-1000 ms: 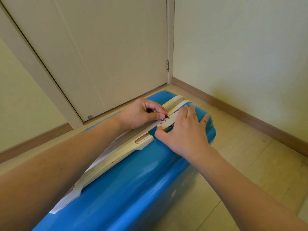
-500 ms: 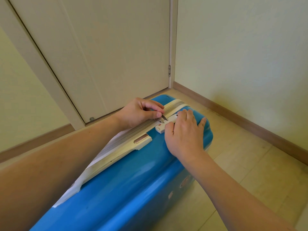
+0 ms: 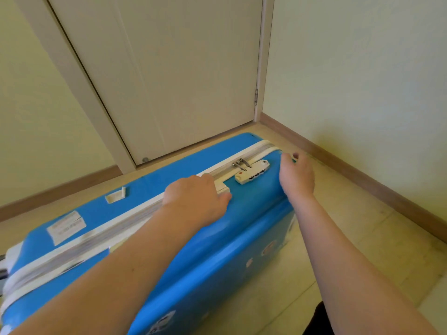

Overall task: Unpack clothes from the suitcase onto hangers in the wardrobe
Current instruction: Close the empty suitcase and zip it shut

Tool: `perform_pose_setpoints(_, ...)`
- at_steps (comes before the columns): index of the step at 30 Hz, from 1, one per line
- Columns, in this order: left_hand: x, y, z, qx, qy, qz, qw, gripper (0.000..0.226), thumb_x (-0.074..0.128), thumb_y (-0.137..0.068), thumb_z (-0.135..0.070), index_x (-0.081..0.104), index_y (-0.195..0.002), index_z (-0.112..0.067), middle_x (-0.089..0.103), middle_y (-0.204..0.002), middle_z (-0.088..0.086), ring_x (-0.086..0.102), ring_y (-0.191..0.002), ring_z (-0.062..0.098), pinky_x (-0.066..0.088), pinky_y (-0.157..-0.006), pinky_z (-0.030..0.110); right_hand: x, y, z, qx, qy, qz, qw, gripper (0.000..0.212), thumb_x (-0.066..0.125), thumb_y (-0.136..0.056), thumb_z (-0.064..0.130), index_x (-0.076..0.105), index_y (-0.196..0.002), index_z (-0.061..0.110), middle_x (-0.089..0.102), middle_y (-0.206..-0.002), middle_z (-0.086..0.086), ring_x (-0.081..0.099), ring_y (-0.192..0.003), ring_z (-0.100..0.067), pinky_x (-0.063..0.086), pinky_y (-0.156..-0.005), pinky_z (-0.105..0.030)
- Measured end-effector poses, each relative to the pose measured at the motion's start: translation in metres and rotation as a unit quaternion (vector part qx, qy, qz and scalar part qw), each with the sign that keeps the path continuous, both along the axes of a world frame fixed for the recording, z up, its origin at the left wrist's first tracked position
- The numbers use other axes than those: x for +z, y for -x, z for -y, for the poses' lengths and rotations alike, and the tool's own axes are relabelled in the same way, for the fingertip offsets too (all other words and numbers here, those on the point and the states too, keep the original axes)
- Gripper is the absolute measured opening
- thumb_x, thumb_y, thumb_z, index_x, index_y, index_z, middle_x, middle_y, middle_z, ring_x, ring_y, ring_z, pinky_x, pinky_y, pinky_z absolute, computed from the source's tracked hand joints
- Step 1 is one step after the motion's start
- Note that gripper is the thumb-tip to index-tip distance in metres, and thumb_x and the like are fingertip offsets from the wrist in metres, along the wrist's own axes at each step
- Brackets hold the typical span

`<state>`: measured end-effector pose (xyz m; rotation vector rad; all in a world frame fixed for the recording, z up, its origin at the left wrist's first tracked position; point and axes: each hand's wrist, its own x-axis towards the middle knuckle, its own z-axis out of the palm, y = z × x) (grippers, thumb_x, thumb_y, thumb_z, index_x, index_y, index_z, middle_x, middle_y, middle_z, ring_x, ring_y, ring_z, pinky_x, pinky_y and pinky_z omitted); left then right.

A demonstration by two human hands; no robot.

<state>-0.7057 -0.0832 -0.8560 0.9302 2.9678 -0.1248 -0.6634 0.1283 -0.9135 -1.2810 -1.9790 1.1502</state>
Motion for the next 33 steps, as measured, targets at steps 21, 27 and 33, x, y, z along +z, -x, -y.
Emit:
perform_pose_setpoints(21, -0.013, -0.015, 0.006, 0.073, -0.129, -0.082, 0.986, 0.055, 0.032, -0.091, -0.069, 0.055, -0.095, -0.019, 0.059, -0.097, 0.001, 0.057, -0.093, 0.024, 0.034, -0.064, 0.032, 0.006, -0.012, -0.021, 0.026, 0.095, 0.010, 0.995, 0.051, 0.031, -0.091, 0.046, 0.065, -0.103, 0.009, 0.064, -0.101, -0.013, 0.058, -0.095, -0.035, 0.048, -0.088, -0.043)
perform_pose_setpoints(27, 0.001, -0.006, 0.005, 0.081, -0.164, -0.082, 0.980, 0.057, 0.033, -0.091, -0.070, 0.055, -0.095, -0.017, 0.060, -0.098, 0.002, 0.058, -0.095, 0.026, 0.036, -0.066, 0.033, 0.035, -0.002, -0.033, 0.028, 0.046, 0.015, 0.998, 0.052, 0.031, -0.094, 0.047, 0.065, -0.109, 0.010, 0.064, -0.110, -0.011, 0.056, -0.097, -0.032, 0.045, -0.086, -0.038)
perform_pose_setpoints(33, 0.024, -0.003, -0.012, 0.075, -0.220, -0.082, 0.969, 0.053, 0.033, -0.092, -0.068, 0.047, -0.085, -0.018, 0.057, -0.091, 0.000, 0.055, -0.086, 0.026, 0.035, -0.064, 0.033, 0.088, 0.001, -0.054, 0.031, -0.040, 0.017, 0.999, 0.057, 0.028, -0.092, 0.049, 0.064, -0.108, 0.009, 0.064, -0.106, -0.014, 0.059, -0.096, -0.036, 0.048, -0.088, -0.042)
